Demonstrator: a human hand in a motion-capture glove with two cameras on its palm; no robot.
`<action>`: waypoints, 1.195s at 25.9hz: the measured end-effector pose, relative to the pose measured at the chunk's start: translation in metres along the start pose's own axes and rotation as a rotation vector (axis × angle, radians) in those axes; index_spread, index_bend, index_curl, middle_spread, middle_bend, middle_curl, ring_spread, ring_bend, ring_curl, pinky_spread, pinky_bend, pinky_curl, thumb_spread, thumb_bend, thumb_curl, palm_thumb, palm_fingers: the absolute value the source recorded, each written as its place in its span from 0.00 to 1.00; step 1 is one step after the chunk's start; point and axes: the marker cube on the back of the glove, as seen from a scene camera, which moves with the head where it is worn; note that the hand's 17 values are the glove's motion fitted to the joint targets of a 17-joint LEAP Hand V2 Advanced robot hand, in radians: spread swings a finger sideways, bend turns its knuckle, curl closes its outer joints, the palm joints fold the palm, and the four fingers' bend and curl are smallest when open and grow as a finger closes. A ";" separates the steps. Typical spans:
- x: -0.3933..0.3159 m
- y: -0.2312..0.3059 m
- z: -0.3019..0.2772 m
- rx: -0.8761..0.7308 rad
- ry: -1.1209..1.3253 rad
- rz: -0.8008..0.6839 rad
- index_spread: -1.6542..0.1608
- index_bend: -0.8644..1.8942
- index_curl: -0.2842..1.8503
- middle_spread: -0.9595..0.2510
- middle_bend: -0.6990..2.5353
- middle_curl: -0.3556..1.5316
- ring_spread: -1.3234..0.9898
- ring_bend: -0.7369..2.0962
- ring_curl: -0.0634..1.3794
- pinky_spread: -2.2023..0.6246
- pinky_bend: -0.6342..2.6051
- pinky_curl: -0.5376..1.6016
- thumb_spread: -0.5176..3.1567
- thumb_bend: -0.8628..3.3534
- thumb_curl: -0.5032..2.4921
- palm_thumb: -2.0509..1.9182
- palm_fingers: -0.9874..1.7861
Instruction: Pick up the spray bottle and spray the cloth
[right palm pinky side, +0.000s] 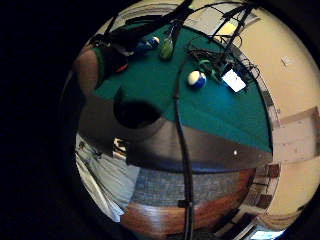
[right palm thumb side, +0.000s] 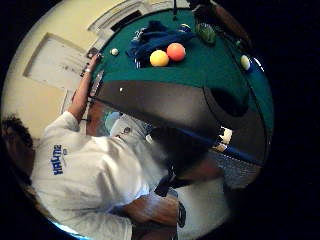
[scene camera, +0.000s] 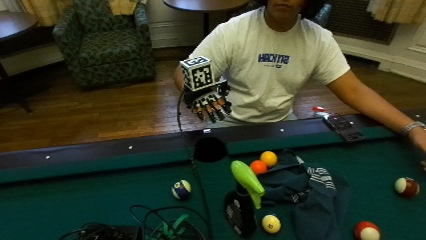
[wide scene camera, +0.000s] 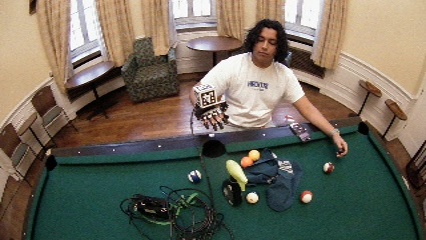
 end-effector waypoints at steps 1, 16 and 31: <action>0.000 0.000 0.000 0.000 -0.002 0.000 0.80 0.37 0.15 0.74 0.29 0.22 0.55 0.41 0.11 0.81 0.32 0.29 0.25 0.25 0.19 0.59 0.59; 0.011 -0.003 0.006 -0.003 0.017 0.031 0.70 0.36 0.21 0.71 0.28 0.30 0.53 0.43 0.21 0.84 0.32 0.36 0.38 0.22 0.22 0.61 0.57; 0.032 -0.037 0.020 0.004 -0.049 0.093 0.69 0.36 0.23 0.70 0.27 0.33 0.53 0.43 0.24 0.84 0.32 0.39 0.40 0.20 0.25 0.62 0.56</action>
